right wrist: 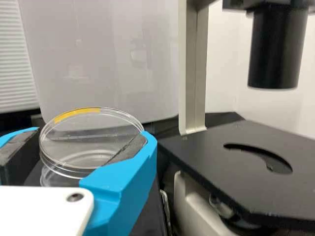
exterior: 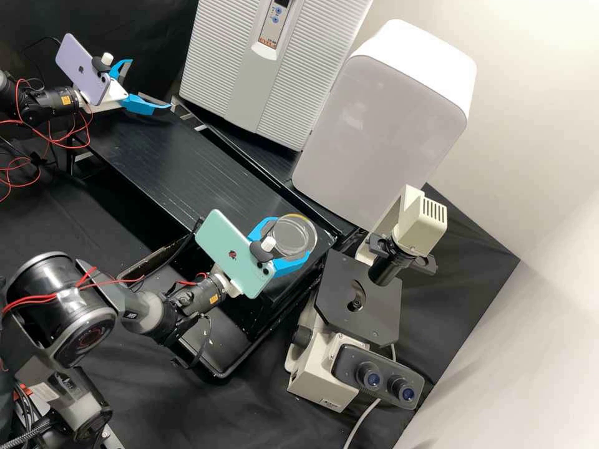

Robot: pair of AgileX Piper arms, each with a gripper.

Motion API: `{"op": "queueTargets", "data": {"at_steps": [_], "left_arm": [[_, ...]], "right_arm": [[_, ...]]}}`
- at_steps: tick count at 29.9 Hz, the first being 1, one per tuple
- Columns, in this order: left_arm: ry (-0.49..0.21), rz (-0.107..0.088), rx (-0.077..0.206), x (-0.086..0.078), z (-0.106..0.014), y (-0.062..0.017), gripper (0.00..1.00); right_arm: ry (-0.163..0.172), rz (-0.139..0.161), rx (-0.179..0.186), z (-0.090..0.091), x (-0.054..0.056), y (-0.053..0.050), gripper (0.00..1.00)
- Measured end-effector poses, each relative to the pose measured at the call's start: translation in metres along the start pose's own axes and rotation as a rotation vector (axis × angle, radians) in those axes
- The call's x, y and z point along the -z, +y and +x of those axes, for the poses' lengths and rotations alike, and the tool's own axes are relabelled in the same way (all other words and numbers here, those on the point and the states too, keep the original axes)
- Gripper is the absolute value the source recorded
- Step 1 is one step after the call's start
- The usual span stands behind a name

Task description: Slide the petri dish to the right

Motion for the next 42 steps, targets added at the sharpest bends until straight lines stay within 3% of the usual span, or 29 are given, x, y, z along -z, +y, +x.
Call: {"op": "queueTargets", "data": {"at_steps": [5, 8, 14, 21, 26, 32, 42], "left_arm": [[0.000, 0.000, 0.000, 0.000, 0.000, 0.0000, 1.00], [0.000, 0.000, 0.000, 0.000, 0.000, 0.0000, 1.00], [0.000, 0.000, 0.000, 0.000, 0.000, 0.0000, 1.00], [0.000, 0.000, 0.000, 0.000, 0.000, 0.0000, 1.00], [0.000, 0.000, 0.000, 0.000, 0.000, 0.0000, 1.00], [0.000, 0.000, 0.000, 0.000, 0.000, 0.0000, 1.00], [0.000, 0.000, 0.000, 0.000, 0.000, 0.0000, 1.00]], "right_arm": [[0.024, -0.020, -0.020, 0.008, 0.008, 0.005, 0.00], [0.037, -0.047, 0.003, 0.015, 0.015, 0.002, 0.00], [0.038, -0.097, 0.085, 0.028, 0.023, -0.013, 0.00], [0.009, -0.139, 0.177, 0.032, 0.018, -0.035, 0.00], [-0.012, -0.136, 0.187, 0.033, 0.014, -0.040, 0.00], [-0.012, -0.136, 0.187, 0.033, 0.013, -0.040, 0.00], [-0.030, -0.136, 0.165, 0.034, 0.009, -0.034, 0.00]]}}
